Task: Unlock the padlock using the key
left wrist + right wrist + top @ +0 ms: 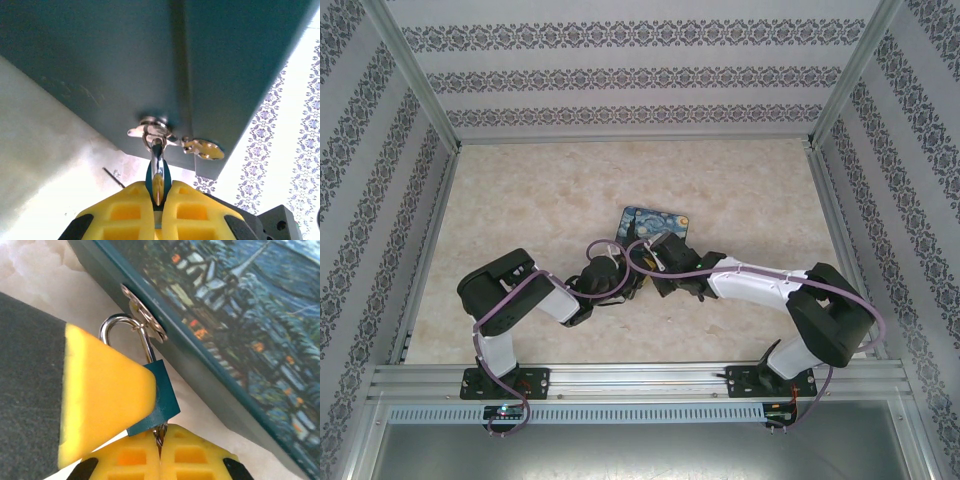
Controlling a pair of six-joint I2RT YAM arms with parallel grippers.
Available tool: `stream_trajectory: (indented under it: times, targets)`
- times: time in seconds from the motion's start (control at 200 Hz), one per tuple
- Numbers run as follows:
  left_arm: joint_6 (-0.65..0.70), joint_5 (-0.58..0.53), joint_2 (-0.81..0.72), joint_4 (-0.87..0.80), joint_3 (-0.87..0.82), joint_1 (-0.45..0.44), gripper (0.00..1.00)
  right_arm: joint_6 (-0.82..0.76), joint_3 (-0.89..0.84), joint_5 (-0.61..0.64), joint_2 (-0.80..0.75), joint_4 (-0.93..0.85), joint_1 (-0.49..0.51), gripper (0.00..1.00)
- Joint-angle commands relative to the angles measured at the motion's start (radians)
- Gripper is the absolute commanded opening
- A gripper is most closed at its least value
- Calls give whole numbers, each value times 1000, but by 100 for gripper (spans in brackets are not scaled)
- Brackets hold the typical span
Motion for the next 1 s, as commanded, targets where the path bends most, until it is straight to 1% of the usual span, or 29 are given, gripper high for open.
stream_trajectory:
  times: [0.0, 0.105, 0.13, 0.16, 0.195, 0.22, 0.26, 0.41, 0.54, 0.729, 0.864, 0.929, 0.994]
  targets:
    - [19, 18, -14, 25, 14, 2, 0, 44, 25, -90, -25, 36, -23, 0]
    - [16, 13, -7, 34, 11, 2, 0, 83, -5, -209, -58, 58, -70, 0]
    - [15, 11, -6, 34, 11, 2, 0, 92, -13, -235, -69, 62, -83, 11]
    - [15, 10, -4, 34, 10, 2, 0, 106, -27, -265, -88, 69, -95, 31]
    - [15, 8, -4, 35, 8, 2, 0, 123, -46, -289, -112, 79, -109, 47]
    - [15, 5, -3, 35, 6, 3, 0, 137, -60, -301, -134, 81, -118, 54]
    - [16, 3, -1, 36, 5, 2, 0, 159, -79, -318, -165, 82, -135, 59]
    - [34, 2, -2, 17, -2, 2, 0, 287, -154, -386, -272, 108, -198, 64]
    - [80, 10, -19, -43, 0, 2, 0, 438, -211, -422, -321, 160, -204, 65]
    - [160, 12, -59, -169, 4, 2, 0, 615, -294, -454, -294, 306, -192, 66]
    - [202, 18, -85, -239, 12, 2, 0, 660, -304, -437, -234, 379, -183, 66]
    - [218, 20, -97, -271, 18, 2, 6, 674, -297, -425, -208, 408, -182, 66]
    - [231, 17, -108, -292, 14, 2, 15, 687, -283, -415, -183, 433, -184, 66]
